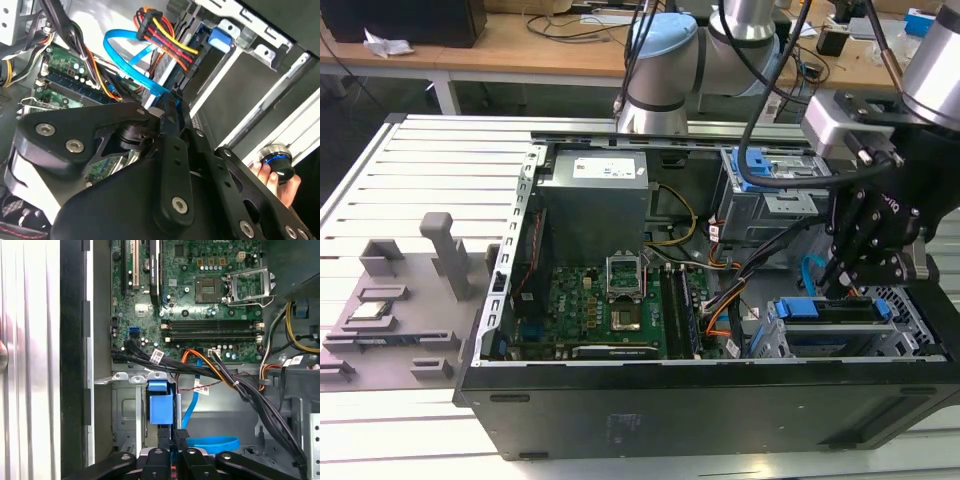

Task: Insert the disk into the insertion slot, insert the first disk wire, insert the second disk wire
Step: 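Insert the second disk wire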

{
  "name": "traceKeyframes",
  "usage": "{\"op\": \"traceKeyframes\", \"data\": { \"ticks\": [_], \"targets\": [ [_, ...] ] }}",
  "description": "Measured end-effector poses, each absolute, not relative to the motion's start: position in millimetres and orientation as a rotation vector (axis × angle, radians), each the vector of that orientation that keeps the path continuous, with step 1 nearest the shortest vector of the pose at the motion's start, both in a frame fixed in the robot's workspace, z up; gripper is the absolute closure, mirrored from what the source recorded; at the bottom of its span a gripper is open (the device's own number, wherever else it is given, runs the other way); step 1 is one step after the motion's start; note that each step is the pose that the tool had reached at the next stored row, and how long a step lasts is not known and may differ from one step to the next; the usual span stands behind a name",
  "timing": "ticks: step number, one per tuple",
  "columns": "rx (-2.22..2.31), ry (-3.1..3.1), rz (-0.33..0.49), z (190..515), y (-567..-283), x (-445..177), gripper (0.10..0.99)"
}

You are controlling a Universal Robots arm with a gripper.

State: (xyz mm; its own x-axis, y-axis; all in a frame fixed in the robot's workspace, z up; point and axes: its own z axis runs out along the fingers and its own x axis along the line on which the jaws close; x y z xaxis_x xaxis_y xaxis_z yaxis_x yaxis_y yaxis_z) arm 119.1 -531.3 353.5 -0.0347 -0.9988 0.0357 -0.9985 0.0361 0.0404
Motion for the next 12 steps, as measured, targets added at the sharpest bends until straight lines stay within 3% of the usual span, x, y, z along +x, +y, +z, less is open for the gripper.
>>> {"op": "traceKeyframes", "data": {
  "ticks": [12],
  "targets": [
    [2.144, -2.222, -0.007, 341, -531, 127, 0.925]
  ]
}}
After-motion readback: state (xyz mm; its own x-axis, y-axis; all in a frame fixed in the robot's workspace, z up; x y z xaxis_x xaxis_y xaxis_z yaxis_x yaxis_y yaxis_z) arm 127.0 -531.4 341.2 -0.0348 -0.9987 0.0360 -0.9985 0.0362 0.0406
